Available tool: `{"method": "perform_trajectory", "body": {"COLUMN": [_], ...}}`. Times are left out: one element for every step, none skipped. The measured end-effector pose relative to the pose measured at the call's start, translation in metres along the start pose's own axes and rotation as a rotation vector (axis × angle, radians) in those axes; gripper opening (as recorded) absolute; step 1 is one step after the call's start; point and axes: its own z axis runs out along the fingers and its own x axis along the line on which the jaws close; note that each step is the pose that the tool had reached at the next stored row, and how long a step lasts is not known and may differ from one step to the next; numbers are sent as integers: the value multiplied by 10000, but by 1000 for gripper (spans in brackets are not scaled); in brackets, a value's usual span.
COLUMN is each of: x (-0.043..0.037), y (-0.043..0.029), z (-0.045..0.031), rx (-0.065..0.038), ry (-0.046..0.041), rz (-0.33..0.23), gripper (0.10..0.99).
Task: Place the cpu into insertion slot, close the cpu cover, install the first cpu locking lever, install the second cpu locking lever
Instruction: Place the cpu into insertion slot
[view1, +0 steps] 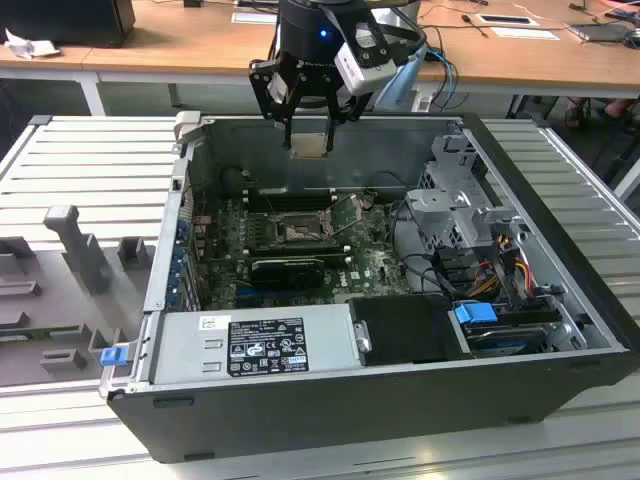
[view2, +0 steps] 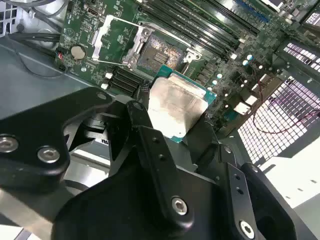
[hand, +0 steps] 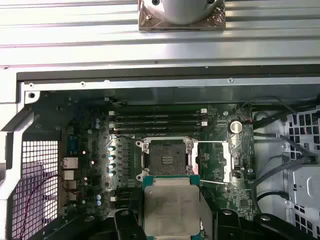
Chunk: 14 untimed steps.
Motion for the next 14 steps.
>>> {"method": "perform_trajectory", "body": {"x": [0, 0, 8, 12, 14, 14, 14, 15, 15, 15, 15, 14, 14, 14], "y": [0, 0, 0, 0, 0, 0, -1, -3, -3, -4, -4, -5, -5, -4], "z": [0, 0, 0, 0, 0, 0, 0, 1, 2, 7, 9, 10, 10, 10], "rx": [-1, -1, -3, -4, -5, -5, -7, -5, -5, -6, -5, 5, 8, 10], "ry": [-2, -6, -15, -20, -25, -27, -29, -29, -29, -30, -25, -26, -27, -28], "rz": [18, 73, 175, 225, 284, 307, 322, 332, 335, 335, 335, 337, 345, 365], "gripper": [541, 541, 541, 541, 541, 541, 541, 541, 541, 541, 541, 541, 541, 541]}}
